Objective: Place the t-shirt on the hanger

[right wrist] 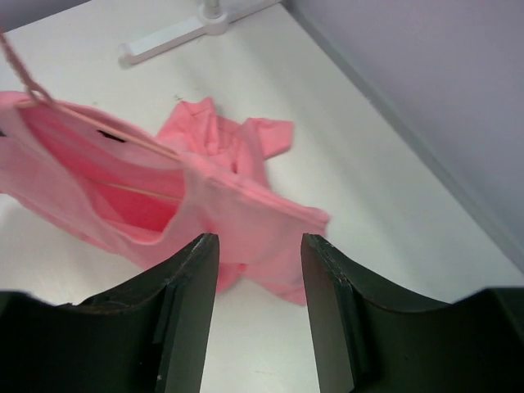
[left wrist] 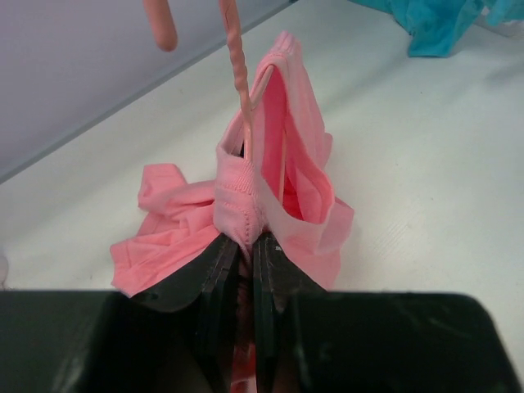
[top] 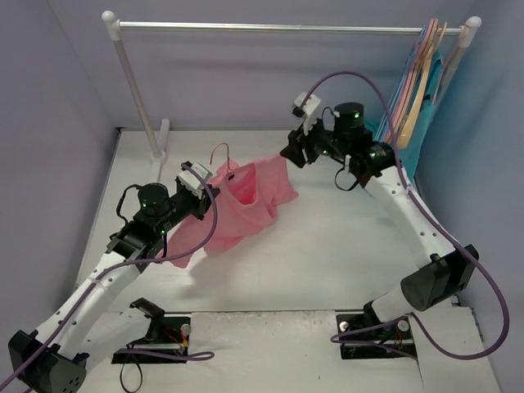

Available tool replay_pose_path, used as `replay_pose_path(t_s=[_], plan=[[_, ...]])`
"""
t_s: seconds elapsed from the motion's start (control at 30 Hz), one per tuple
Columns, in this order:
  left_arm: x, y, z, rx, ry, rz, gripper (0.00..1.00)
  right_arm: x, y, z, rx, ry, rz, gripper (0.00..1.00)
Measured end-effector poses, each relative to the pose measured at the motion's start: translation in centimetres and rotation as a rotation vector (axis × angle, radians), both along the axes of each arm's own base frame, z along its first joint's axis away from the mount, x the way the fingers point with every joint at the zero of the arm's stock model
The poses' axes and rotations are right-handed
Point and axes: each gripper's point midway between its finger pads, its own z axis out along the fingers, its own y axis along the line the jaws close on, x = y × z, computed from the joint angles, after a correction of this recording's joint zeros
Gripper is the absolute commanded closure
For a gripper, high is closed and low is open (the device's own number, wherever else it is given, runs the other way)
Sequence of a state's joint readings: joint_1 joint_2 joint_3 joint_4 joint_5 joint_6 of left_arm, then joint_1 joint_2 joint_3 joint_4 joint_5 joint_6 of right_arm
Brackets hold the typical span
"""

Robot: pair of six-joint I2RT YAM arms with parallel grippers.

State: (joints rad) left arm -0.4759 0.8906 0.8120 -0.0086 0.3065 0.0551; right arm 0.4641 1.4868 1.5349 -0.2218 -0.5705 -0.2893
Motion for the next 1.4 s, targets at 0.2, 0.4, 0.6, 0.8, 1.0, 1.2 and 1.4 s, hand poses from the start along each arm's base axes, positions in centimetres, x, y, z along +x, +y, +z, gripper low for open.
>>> replay_pose_path(t_s=[0.2,0.4,0.6,0.8,1.0,1.2,1.4], plan=[[-0.7,-0.4,0.6,0.000,-0.024,-0.044,1.00,1.4,-1.0,0.1,-0.055,-0.053,0.113,0.55],[-1.1,-0.9,0.2,0.003,-0.011,-0.088,1.00,1.6,0.5,-6.1,-0.159,0.011,0.266,0.53],[-1.2,-1.3,0.7,0.013,-0.014,-0.118,1.00,1.8,0.7,-8.7,-0.214,0.005,0.339,0.55],[-1.4,-1.8,1.3,0.015,-0.016,-0.151,1.00,1.4,1.5,-8.7,-0.216,-0.037,0.401,0.57],[-1.3,-2.5,1.3,0.027,-0.005,-0.191,1.00,0.6,2.7,-8.7,-0.210,-0.062,0.454,0.75],[0.0,-1.6,2.5,0.045,-0.042,-0.138,1.00,-0.6,3.1,-9.1,-0.210,-0.058,0.511,1.00],[0.7,-0.2,2.3,0.117,-0.062,-0.056,0.67,-0.9,2.7,-8.8,-0.210,-0.072,0.493,1.00]])
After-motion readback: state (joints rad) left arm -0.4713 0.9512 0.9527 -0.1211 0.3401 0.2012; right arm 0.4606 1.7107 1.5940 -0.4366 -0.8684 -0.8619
